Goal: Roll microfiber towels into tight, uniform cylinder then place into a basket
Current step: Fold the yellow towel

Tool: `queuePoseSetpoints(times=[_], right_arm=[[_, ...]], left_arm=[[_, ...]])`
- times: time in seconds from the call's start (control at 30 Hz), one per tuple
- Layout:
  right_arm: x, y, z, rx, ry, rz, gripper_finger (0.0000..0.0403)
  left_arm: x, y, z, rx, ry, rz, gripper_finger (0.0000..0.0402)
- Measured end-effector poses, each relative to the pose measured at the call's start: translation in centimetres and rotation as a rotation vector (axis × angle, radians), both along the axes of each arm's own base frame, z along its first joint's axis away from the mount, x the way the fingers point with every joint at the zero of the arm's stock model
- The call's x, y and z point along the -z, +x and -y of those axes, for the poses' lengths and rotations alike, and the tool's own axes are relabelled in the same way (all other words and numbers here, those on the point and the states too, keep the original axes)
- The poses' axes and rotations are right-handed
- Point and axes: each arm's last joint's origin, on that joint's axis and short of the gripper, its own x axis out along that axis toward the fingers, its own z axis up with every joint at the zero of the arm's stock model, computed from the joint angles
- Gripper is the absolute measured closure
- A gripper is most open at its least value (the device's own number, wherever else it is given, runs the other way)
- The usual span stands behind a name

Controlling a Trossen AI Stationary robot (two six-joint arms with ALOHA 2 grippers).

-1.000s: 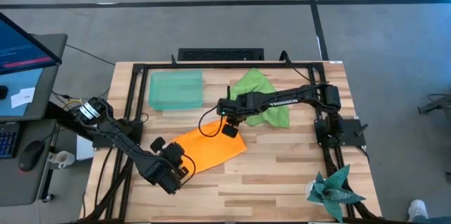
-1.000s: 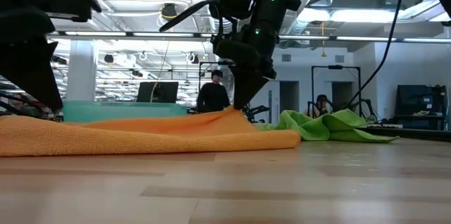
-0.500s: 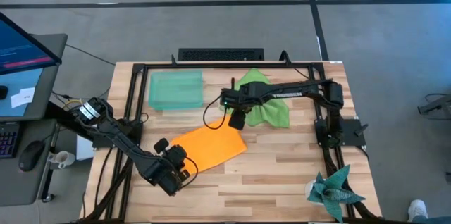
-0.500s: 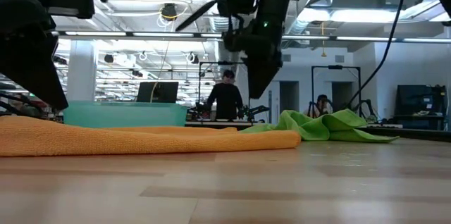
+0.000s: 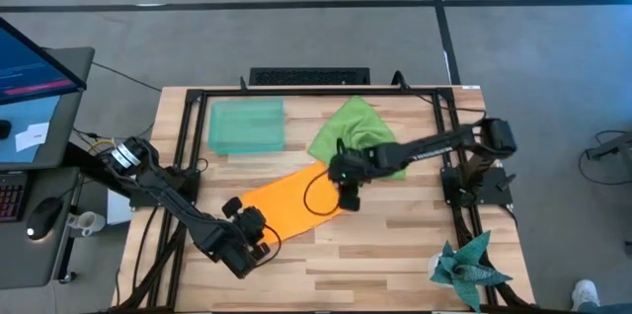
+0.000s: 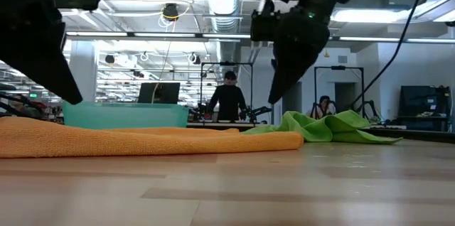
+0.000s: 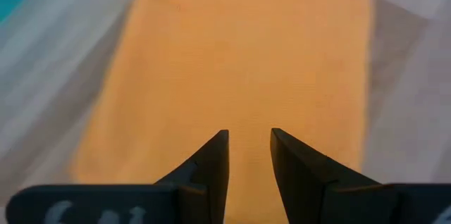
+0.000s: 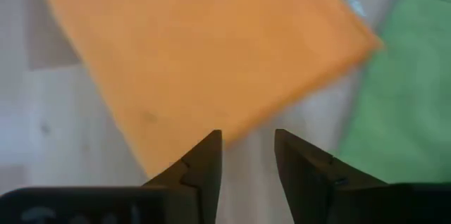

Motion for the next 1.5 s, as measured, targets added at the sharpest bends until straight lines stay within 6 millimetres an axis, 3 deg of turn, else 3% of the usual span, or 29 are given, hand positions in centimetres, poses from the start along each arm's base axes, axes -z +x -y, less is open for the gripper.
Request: queuePoseSetpoints(times=[0.23,0.4,0.63,0.8,1.0,1.13,1.3,1.5], right_arm=[[0.9,0.7,-3.2,-0.078,0.024,0.156,0.0254],[0.3,1.0,-4.5,-0.112,0.037,0.240,0.0253],[0.1,1.2,-4.9,-0.167,0.008,0.276,0.0254],[-0.2,1.2,-4.1,-0.155,-0.005,0.267,0.0254],[-4.2,0.5,-2.6,-0.152,-0.035,0.278,0.0261],[-7.0,-0.8,-1.8,-0.165,-0.100,0.337,0.0268],[-10.4,-2.9,-1.0,-0.084,-0.232,0.421,0.0274],[-12.3,-4.9,-0.6,0.030,-0.305,0.444,0.0276]], left_arm=[[2.7,0.9,1.0,0.020,-0.049,-0.052,0.0306],[4.0,0.9,1.5,-0.019,-0.088,-0.078,0.0306],[3.6,0.5,2.7,0.038,-0.100,-0.060,0.0306],[2.3,0.8,3.7,0.060,-0.095,-0.075,0.0306],[0.4,1.4,4.3,0.086,-0.025,-0.050,0.0306],[-0.5,2.5,3.9,0.111,0.108,0.036,0.0306],[-0.5,4.5,1.3,0.080,0.180,0.011,0.0306],[0.6,7.3,-2.0,0.112,0.114,-0.056,0.0306]])
